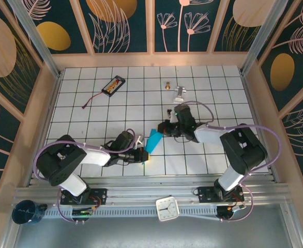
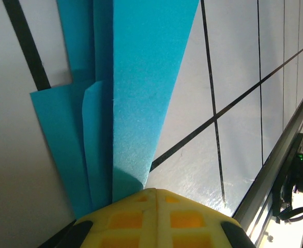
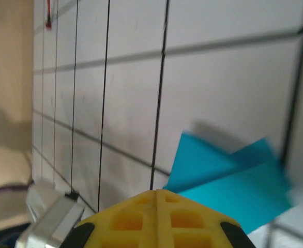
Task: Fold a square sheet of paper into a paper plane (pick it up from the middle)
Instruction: Perform the fifth fold on the wing at the bottom-center of the table.
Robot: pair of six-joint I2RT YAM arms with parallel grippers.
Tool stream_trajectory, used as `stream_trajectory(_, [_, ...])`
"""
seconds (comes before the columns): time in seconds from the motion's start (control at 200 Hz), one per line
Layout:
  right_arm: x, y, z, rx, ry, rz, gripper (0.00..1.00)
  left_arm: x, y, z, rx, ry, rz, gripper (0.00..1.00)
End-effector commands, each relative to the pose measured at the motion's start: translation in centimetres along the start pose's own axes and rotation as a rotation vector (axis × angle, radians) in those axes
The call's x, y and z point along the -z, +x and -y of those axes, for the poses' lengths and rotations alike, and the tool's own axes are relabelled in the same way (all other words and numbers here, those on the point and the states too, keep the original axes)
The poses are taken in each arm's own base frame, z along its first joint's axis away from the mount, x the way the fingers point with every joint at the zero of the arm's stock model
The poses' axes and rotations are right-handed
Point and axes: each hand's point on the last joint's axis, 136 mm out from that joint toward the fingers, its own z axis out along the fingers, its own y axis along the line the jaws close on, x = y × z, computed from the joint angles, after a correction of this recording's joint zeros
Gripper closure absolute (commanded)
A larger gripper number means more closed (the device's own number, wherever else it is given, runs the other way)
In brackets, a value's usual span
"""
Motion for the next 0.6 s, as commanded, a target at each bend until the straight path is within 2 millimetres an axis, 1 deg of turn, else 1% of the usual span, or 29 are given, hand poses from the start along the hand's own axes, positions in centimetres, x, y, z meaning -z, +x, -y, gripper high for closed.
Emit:
stream_trajectory(0.0, [-1.8, 1.8, 0.8, -0.025, 0.019, -0.027, 0.99, 0.3, 4.3, -4.6, 0.125, -0.180, -0.140, 1.00])
stream_trajectory(0.11, [-3.1, 2.7, 1.7, -0.043, 0.021, -0.057, 0.99, 0.3, 3.5, -3.6, 0.116, -0.157, -0.126, 1.00])
stream_trajectory(0.205, [-3.8, 3.2, 2.6, -0.047, 0.039, -0.076, 0.99, 0.4, 2.2, -1.6, 0.091, -0.101, -0.101, 1.00])
stream_trajectory(0.36, [-3.9, 4.2, 4.5, -0.054, 0.085, -0.101, 1.00, 1.7, -0.5, 2.7, 0.021, 0.006, -0.017, 0.85])
stream_trajectory(0.45, [-3.9, 4.8, 5.2, -0.063, 0.101, -0.111, 1.00, 2.4, -2.2, 4.9, -0.011, 0.060, 0.048, 0.81])
stream_trajectory(0.515, [-3.9, 5.0, 5.4, -0.068, 0.103, -0.113, 1.00, 2.5, -3.1, 5.7, -0.015, 0.082, 0.083, 0.84])
stream_trajectory(0.55, [-3.9, 5.1, 5.5, -0.069, 0.106, -0.112, 1.00, 2.3, -3.5, 5.7, -0.020, 0.079, 0.091, 0.90])
stream_trajectory(0.595, [-3.8, 5.0, 5.4, -0.068, 0.105, -0.110, 1.00, 1.9, -3.9, 5.2, -0.018, 0.047, 0.091, 0.98])
